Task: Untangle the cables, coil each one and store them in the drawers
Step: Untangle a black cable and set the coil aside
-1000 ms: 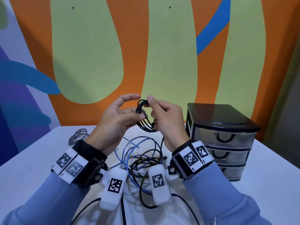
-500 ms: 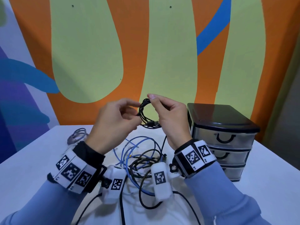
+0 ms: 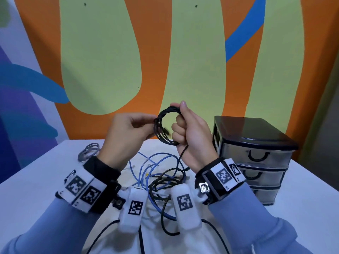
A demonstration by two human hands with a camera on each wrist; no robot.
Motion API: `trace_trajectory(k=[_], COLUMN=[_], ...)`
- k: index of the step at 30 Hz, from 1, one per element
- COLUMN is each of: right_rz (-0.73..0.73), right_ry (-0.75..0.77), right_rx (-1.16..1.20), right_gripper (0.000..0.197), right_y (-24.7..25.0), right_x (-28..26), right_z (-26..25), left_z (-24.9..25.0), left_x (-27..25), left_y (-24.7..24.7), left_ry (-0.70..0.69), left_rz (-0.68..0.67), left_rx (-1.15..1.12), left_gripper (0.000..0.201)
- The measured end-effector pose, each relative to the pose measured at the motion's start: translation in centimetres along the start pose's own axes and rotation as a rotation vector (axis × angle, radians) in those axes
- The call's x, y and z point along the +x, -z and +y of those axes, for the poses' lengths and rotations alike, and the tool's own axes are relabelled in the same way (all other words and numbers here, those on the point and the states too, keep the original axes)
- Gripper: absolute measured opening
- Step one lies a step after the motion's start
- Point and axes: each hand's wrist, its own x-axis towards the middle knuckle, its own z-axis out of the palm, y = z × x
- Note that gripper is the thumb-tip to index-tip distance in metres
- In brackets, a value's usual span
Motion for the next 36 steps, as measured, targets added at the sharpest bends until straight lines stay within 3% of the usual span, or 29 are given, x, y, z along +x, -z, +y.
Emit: trace_trajectory(k=[2, 5, 11, 16, 20, 23, 27, 30, 33, 35, 36], right_rz=[0.016, 0.078, 0.141, 0.146, 0.116, 0.058, 0.008, 0.021, 0.024, -0.002, -0.016], right_ry=[0.003, 0.056, 0.072, 0.075, 0.05, -0.063, -0.144, -0.086, -0.041, -0.034, -0.038], right_rx=[0.06, 0.043, -0.167, -0.346, -0.369, -0.271, -0.03, 0.074, 0.205, 0.31, 0.334], right_gripper=[0.028, 0.03, 0.036, 0.042, 0.04, 0.039, 0.036, 0.035, 0.032, 0.03, 0.03], right_y=[-0.2, -0.4, -0.5, 0.2, 0.8, 1.0, 0.8, 0.5, 0.1, 0.0, 0.1], right_x=[-0.1, -0.1, -0.2, 0.1, 0.3, 0.4, 0.4, 0.5, 0.5, 0.4, 0.4], right_z=[0.3, 0.6, 0.9, 0.6, -0.1, -0.8, -1.2, -1.2, -1.5, -2.1, -2.4], left_z=[0.7, 1.4, 0.3, -0.3, -0.2, -0.1, -0.2, -0.1, 0.0, 0.1, 0.0], left_x=[-0.4, -0.5, -0.9, -0.7, -0.7, -0.5, -0.5, -0.4, -0.8, -1.5, -1.6], left_y=[-0.4, -0.5, -1.2, -1.2, -1.4, -1.2, -0.9, -0.4, -0.4, -0.9, -1.1], left_ry=[0.11, 0.156, -0.001, -0.009, 0.078, 0.049, -0.19, -0.032, 0.141, 0.145, 0.134], left_rz=[-0.031, -0.08, -0.011, -0.006, -0.147, -0.182, -0.236, -0.27, -0.527, -0.665, -0.667], left_rx=[-0.252, -0.404, -0.109, -0.154, -0.342, -0.188, 0.241, 0.093, 0.024, -0.031, -0.058], left_gripper=[0.025, 0.031, 0.032, 0.036, 0.04, 0.042, 0.059, 0.056, 0.063, 0.059, 0.053])
